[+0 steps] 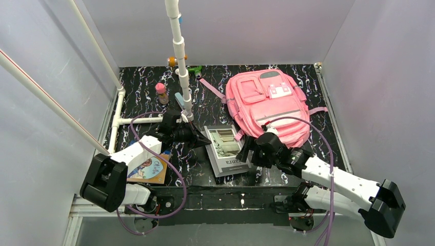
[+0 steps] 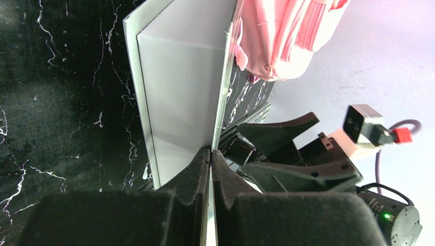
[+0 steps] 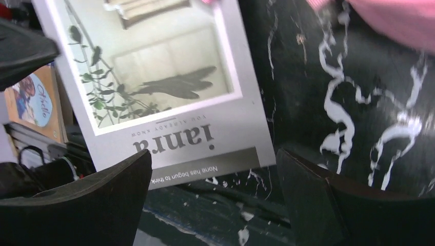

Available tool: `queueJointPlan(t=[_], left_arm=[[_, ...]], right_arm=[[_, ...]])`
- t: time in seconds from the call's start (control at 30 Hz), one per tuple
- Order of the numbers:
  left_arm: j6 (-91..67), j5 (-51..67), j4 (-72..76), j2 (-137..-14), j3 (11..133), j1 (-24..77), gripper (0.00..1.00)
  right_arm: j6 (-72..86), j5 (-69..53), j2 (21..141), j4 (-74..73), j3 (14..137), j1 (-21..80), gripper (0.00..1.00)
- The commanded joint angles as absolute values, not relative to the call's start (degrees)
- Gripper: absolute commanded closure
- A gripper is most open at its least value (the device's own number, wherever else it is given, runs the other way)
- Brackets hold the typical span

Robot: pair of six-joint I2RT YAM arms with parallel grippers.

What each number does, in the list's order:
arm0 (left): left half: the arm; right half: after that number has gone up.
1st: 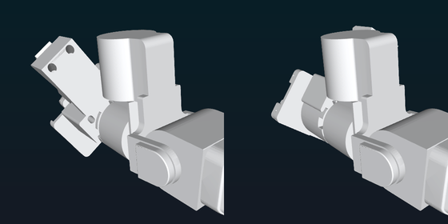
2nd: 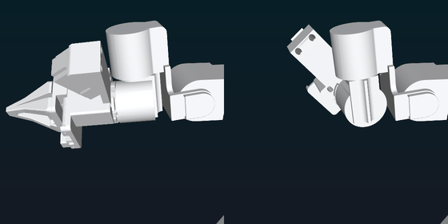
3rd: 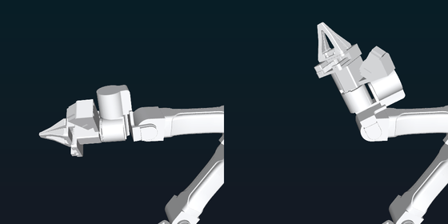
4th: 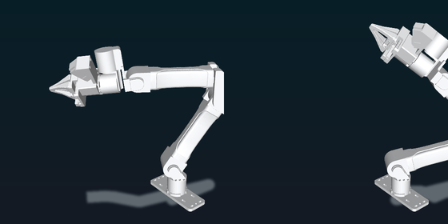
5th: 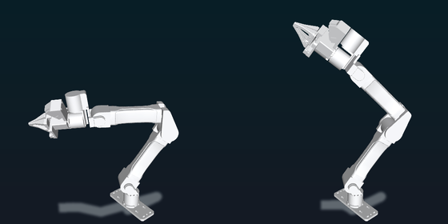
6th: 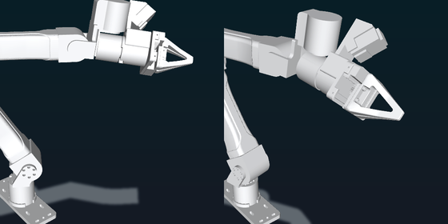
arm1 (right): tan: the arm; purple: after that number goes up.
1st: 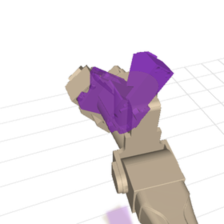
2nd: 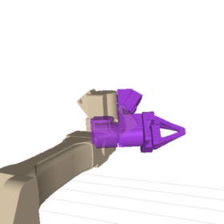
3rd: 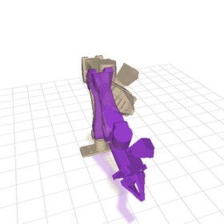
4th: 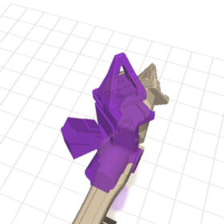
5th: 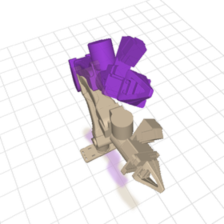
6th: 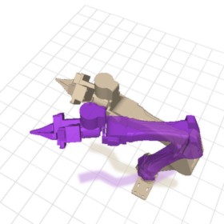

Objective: Pack the student bag
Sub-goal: Pick up the book from the center of the board.

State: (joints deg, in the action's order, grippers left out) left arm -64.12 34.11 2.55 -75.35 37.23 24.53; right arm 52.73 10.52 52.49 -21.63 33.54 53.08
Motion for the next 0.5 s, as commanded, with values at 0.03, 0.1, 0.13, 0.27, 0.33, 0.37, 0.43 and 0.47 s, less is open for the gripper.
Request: queueJointPlan(t=[0.03,0.1,0.13,0.27,0.33,0.37,0.43,0.47], left_arm=[[-64.84,36.07,2.36,-74.8,38.45,24.28,1.0],[-64.9,36.35,2.32,-74.97,38.86,24.28,1.0],[-64.87,36.38,2.3,-75.05,39.02,24.26,1.0],[-65.01,37.04,2.33,-75.4,39.72,24.29,1.0],[-65.23,37.17,2.45,-75.41,39.88,24.26,1.0],[-65.36,37.25,2.46,-75.37,39.79,24.26,1.0],[-65.53,37.14,2.44,-74.88,39.69,24.28,1.0],[-65.71,37.16,2.47,-74.77,39.58,24.26,1.0]], right_arm=[[76.13,11.92,49.33,-26.96,31.42,53.35,0.02],[84.23,10.62,45.63,-22.6,26.44,53.35,0.02],[88.69,9.75,43.66,-19.43,23.55,53.35,0.02],[101.71,9.0,38.63,-12.5,14.45,53.44,0.02],[105.25,8.47,37.84,-10.29,11.49,53.44,0.02],[106.68,7.9,37.91,-7.56,9.62,53.44,0.02],[108.18,7.0,39.32,0.04,6.57,53.52,0.02],[108.29,7.1,40.5,2.5,5.91,53.53,0.02]])
